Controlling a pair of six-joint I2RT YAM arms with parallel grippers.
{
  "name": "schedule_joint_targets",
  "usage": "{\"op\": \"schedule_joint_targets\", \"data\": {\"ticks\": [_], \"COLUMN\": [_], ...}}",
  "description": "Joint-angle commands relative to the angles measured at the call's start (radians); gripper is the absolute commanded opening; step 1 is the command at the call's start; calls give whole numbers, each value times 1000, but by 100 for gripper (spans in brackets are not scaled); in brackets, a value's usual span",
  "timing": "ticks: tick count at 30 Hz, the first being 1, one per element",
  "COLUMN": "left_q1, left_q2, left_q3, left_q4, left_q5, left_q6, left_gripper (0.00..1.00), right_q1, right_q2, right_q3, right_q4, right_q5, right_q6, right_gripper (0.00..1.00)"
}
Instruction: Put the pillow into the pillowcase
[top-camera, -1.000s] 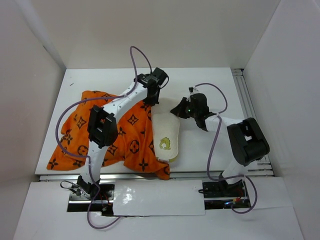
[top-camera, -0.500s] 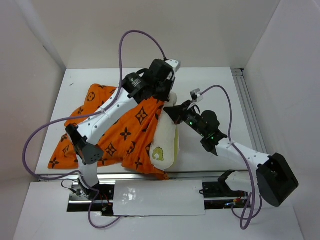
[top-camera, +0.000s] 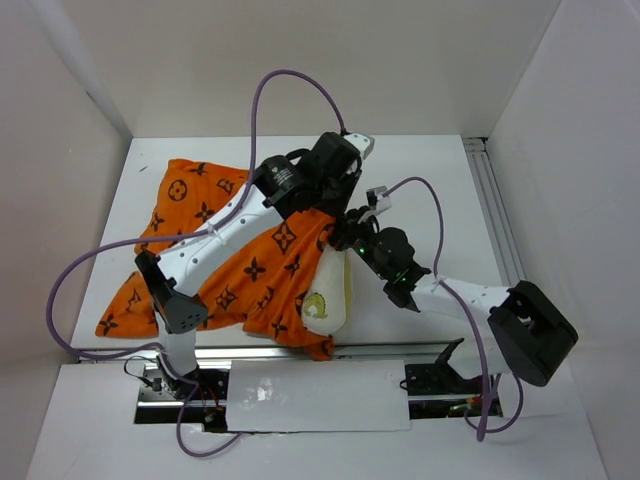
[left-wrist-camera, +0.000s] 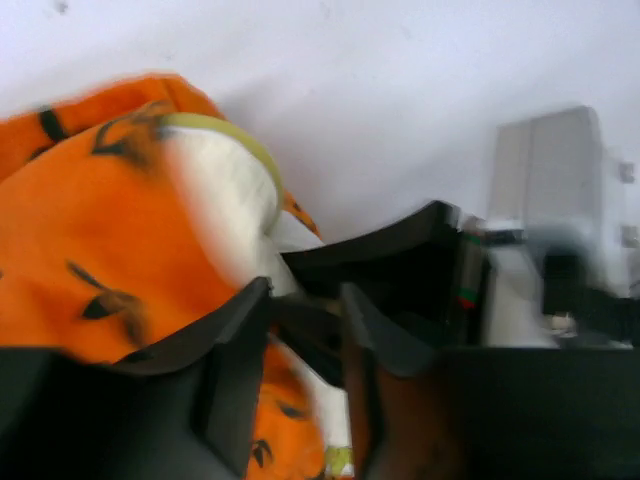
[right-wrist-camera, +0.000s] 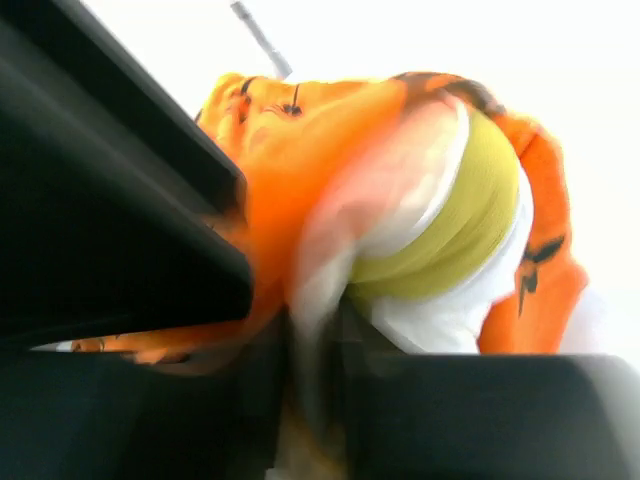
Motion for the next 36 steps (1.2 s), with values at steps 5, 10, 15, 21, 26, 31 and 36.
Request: {"op": "schedule_joint_targets", "data": {"ticks": [5,10,15,21,26,31,36], "left_q1": [48,71,58,-16,-62,-62,-62], "left_q2": [-13,-44,-131,-138,11,131,244], "left_q3": [2,-48,-261,-495,-467,-435,-417], "left_q4": [137,137,137,137,128,105,73], "left_q5": [150,135,52,35,70,59,36], "left_q6": [-65,-74,-128,-219,-229,-245,-283], "left_gripper": [94,100,100,100,100,100,86], "right_q1": [-13,-47,-104,-217,-303,-366,-409], "right_q2": [-227,-427,-567,-583,-551,-542,-551], "right_q3": [-38,-38,-16,37,5,-25,-35], "right_q4": [-398,-713,-923,-1077,-1037,-1028,-1010], "right_q5": [93,252,315,321,156,67,4], "right_q6": [59,137,165,144,135,116,86], "right_gripper": [95,100,100,100,100,100,100]}}
